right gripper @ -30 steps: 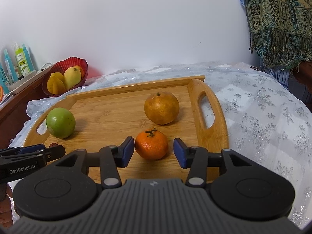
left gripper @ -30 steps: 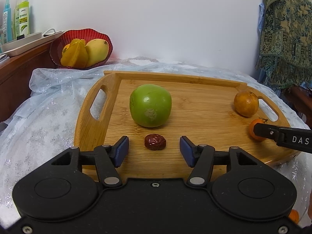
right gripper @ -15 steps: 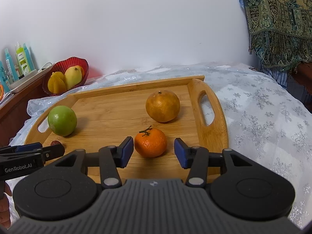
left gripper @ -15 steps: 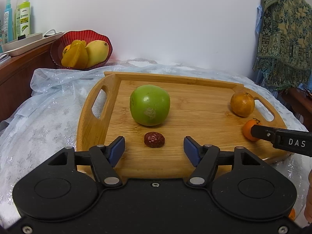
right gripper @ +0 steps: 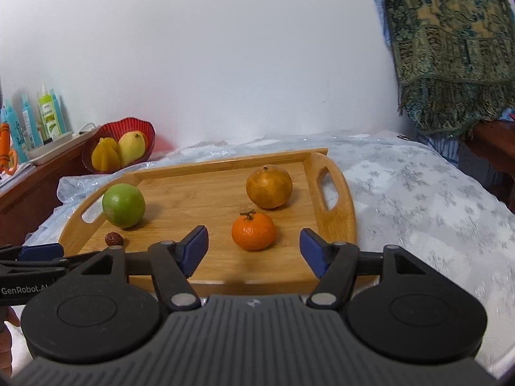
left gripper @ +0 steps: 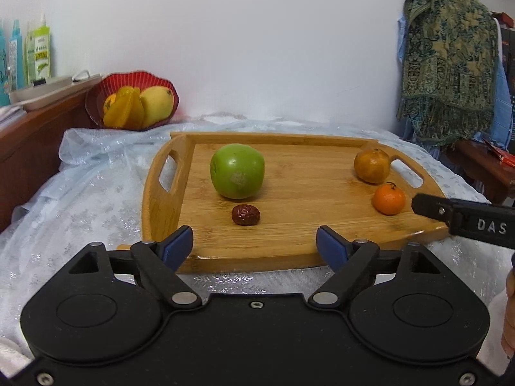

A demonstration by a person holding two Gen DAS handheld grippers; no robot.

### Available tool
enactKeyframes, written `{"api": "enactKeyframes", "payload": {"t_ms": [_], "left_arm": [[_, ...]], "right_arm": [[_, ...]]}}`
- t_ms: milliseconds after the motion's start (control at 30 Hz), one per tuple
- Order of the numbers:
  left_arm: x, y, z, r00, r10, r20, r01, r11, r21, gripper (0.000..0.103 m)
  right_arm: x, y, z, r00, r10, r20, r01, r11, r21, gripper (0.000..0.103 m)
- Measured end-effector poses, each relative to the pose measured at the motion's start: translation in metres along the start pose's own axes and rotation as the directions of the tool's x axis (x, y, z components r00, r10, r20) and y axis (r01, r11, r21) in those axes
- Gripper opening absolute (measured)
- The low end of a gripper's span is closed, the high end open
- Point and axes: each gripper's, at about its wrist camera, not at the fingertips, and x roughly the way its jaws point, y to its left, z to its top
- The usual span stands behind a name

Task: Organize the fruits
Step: 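Withdraw both open tools from the tray toward the remaining fruit row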

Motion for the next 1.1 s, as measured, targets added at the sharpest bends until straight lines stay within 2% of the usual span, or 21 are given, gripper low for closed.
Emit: {"api": "enactKeyframes", "payload": {"t_ms": [233,500,767,1100], "left_arm": [[-0.021,0.001,-0.016,0.999,0.016,0.037,-0.016,1.0,-0.001,0.09],[-0.052,-0.003,-0.039,0.992,0.024,0.122,-0.032,0.998,0.06,0.093],[-0.067,0.006,-0.054,0.993,0.022,0.115,-0.026,0.999,0.027,0.093],[-0.068,0.014,-0.065,0.996,0.04,0.08,-0.042,0.999,0.025,0.093]], "right_arm": [[-0.026,-0.005,-0.02,0.999,-0.02,0.035,0.019,0.999,0.033,0.083],[-0.047,-0.005,-0.036,0.993,-0.067,0.095,0.066,0.998,0.013,0.09],[-0.058,-0.002,-0.051,0.987,-0.123,0.105,0.127,0.992,-0.027,0.092],[-0.072,0.003,-0.072,0.985,-0.14,0.102,0.145,0.988,-0.044,0.093]]}}
